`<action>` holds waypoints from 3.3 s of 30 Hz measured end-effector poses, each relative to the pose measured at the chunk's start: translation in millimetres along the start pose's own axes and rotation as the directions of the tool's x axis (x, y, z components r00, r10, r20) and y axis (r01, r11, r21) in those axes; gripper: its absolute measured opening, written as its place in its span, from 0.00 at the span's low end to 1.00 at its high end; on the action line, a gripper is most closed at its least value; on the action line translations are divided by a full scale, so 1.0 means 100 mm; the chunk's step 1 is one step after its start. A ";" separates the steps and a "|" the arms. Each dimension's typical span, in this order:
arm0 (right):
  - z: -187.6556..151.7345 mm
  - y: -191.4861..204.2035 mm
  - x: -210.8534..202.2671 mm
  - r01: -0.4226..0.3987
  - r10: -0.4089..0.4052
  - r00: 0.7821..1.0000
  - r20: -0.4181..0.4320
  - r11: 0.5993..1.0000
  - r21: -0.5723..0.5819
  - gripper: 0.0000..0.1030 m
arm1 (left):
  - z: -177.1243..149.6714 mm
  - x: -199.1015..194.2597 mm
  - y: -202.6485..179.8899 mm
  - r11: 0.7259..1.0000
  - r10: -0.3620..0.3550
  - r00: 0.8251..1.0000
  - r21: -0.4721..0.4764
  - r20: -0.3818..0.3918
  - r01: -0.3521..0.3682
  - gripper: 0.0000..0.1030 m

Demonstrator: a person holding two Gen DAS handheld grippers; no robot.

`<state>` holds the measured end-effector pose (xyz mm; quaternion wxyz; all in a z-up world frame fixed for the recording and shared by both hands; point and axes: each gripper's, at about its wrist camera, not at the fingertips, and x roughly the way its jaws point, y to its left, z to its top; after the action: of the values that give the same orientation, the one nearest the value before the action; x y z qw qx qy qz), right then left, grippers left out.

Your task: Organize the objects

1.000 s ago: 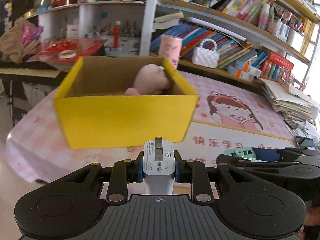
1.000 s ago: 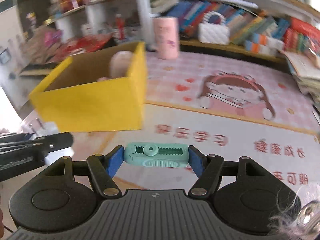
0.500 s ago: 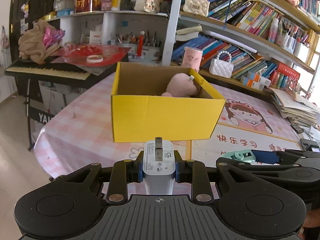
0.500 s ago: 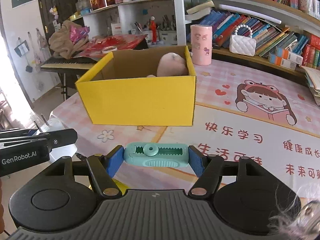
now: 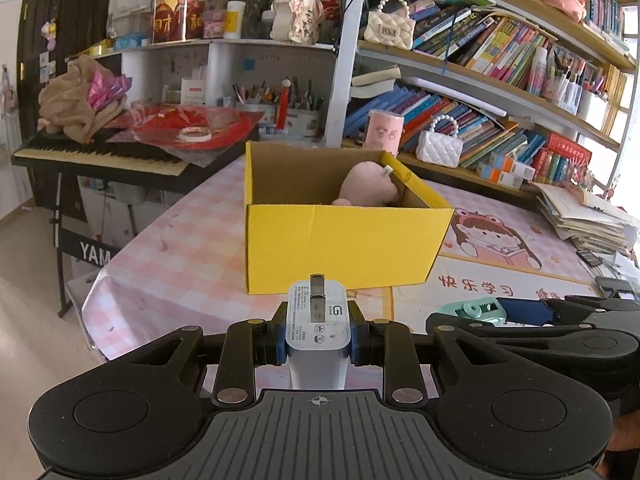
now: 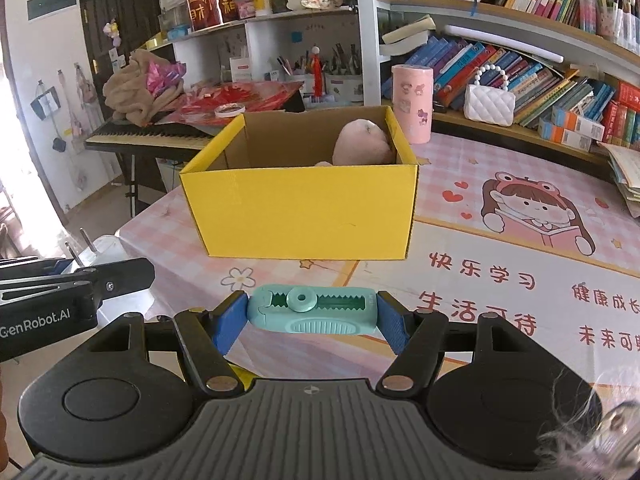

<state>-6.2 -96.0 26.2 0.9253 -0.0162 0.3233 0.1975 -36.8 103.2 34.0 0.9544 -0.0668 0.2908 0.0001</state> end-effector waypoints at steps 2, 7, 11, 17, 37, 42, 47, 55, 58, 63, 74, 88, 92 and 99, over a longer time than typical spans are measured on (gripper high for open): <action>0.01 0.02 0.01 0.000 0.000 1.000 0.001 1.000 0.001 0.65 | 0.01 -0.01 0.02 1.000 0.000 1.000 0.002 0.005 0.000 0.24; 0.07 0.06 0.06 0.003 -0.003 1.000 0.002 1.000 0.000 0.65 | 0.08 -0.01 0.03 1.000 -0.025 0.999 0.009 0.031 0.024 0.24; 0.17 0.07 0.11 0.003 -0.003 1.000 0.003 1.000 -0.018 0.65 | 0.20 0.05 0.02 0.999 -0.033 0.998 0.005 0.056 0.032 0.24; 0.45 -0.01 0.25 -0.005 0.006 1.000 0.025 0.999 -0.046 0.65 | 0.48 0.24 0.01 0.999 -0.010 0.994 -0.032 0.108 0.013 0.24; 1.26 -0.40 1.11 -0.059 0.077 0.994 0.077 0.974 -0.218 0.65 | 1.12 1.36 -0.19 0.992 0.126 0.988 -0.024 0.089 -0.124 0.24; 1.28 -0.45 1.32 -0.088 0.098 0.995 0.032 0.966 -0.243 0.65 | 1.03 1.66 -0.13 0.986 0.162 0.987 -0.036 0.001 -0.162 0.24; 1.25 -0.49 1.43 -0.114 0.117 0.993 -0.001 0.962 -0.248 0.65 | 0.95 1.80 -0.03 0.981 0.187 0.981 -0.051 -0.046 -0.190 0.24; 1.22 -0.50 1.56 -0.140 0.134 0.990 -0.040 0.957 -0.255 0.65 | 0.98 1.75 -0.07 0.978 0.206 0.978 -0.023 0.029 -0.206 0.28; 1.23 -0.49 1.60 -0.148 0.140 0.989 -0.048 0.956 -0.254 0.65 | 1.07 1.62 -0.04 0.979 0.204 0.973 -0.036 0.111 -0.201 0.38; 1.26 -0.40 1.67 -0.173 0.164 0.985 -0.056 0.948 -0.268 0.65 | 1.15 1.41 0.03 0.972 0.234 0.957 -0.078 0.173 -0.224 0.48; 1.28 -0.18 1.91 -0.213 0.192 0.976 -0.106 0.945 -0.248 0.65 | 0.90 1.05 0.18 0.960 0.250 0.959 -0.169 0.137 -0.226 0.53; 1.19 -0.33 1.54 -0.180 0.177 0.983 -0.049 0.981 -0.071 0.77 | 0.76 0.83 0.22 0.967 0.207 0.965 -0.183 0.159 -0.177 0.80; 1.12 -0.33 1.21 -0.143 0.145 0.989 0.016 0.987 -0.073 0.77 | 0.74 0.77 0.18 0.974 0.169 0.973 -0.177 0.160 -0.140 0.82; 0.94 -0.36 0.71 -0.033 0.037 0.996 0.087 0.998 -0.045 0.78 | 0.64 0.58 -0.01 0.990 0.103 0.982 -0.116 0.155 -0.085 0.83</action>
<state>113.9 -89.1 53.9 0.9345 -0.0222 0.2780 0.2210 47.2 108.1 54.2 0.9687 -0.1048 0.2152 0.0664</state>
